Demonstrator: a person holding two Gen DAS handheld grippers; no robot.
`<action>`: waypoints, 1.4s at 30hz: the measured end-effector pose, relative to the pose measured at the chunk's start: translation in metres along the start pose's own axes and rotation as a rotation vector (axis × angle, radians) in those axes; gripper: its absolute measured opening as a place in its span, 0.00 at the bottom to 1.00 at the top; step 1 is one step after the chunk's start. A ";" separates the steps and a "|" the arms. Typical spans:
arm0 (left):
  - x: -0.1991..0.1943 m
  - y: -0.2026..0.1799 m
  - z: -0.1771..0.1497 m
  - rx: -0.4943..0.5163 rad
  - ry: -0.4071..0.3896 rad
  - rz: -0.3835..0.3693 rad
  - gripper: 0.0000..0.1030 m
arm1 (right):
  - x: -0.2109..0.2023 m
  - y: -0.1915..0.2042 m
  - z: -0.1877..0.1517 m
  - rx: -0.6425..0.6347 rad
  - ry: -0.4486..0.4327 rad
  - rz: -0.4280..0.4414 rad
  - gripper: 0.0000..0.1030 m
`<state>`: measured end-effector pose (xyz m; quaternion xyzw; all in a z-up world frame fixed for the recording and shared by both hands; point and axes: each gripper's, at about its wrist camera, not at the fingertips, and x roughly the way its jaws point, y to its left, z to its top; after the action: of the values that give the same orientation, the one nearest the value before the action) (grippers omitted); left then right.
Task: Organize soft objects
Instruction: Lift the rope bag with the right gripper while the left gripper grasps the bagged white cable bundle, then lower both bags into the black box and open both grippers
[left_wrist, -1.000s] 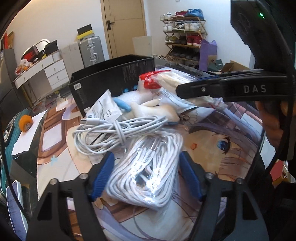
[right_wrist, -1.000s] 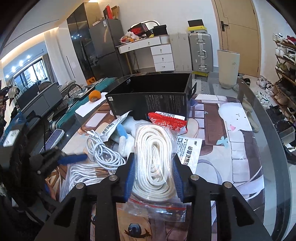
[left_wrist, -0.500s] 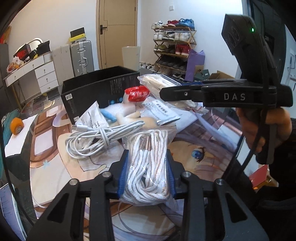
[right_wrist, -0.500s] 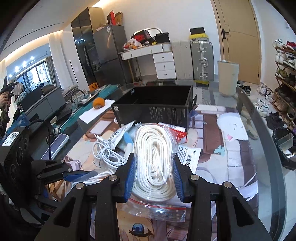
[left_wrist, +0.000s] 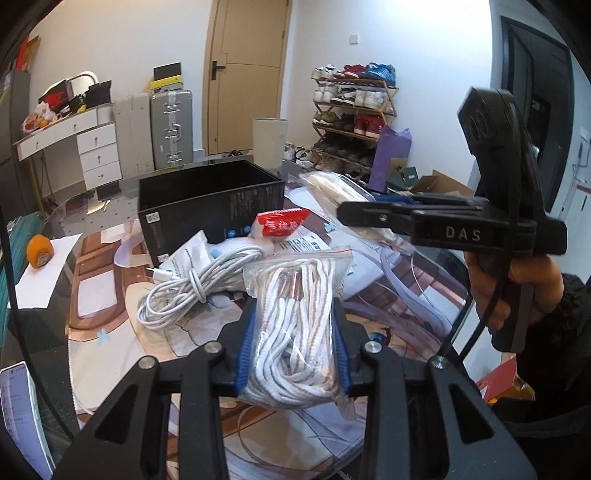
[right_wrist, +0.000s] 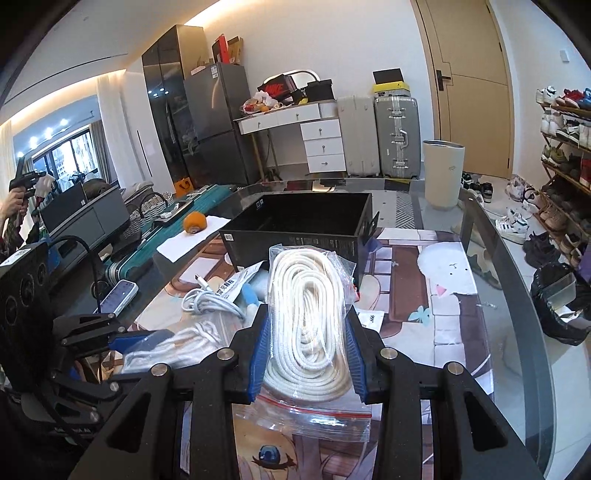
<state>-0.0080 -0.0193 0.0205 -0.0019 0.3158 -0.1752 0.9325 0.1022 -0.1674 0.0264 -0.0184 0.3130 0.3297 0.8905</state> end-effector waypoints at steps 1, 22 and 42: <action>-0.001 0.002 0.001 -0.008 -0.004 -0.004 0.33 | 0.000 -0.001 0.001 0.003 0.000 0.000 0.36; 0.017 0.034 0.049 -0.082 -0.049 0.155 0.33 | 0.008 -0.007 0.013 -0.018 0.018 0.007 0.36; 0.045 0.072 0.098 -0.075 -0.060 0.220 0.34 | 0.042 -0.008 0.064 -0.073 0.056 -0.002 0.36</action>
<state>0.1062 0.0230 0.0643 -0.0071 0.2924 -0.0596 0.9544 0.1665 -0.1346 0.0525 -0.0605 0.3253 0.3393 0.8805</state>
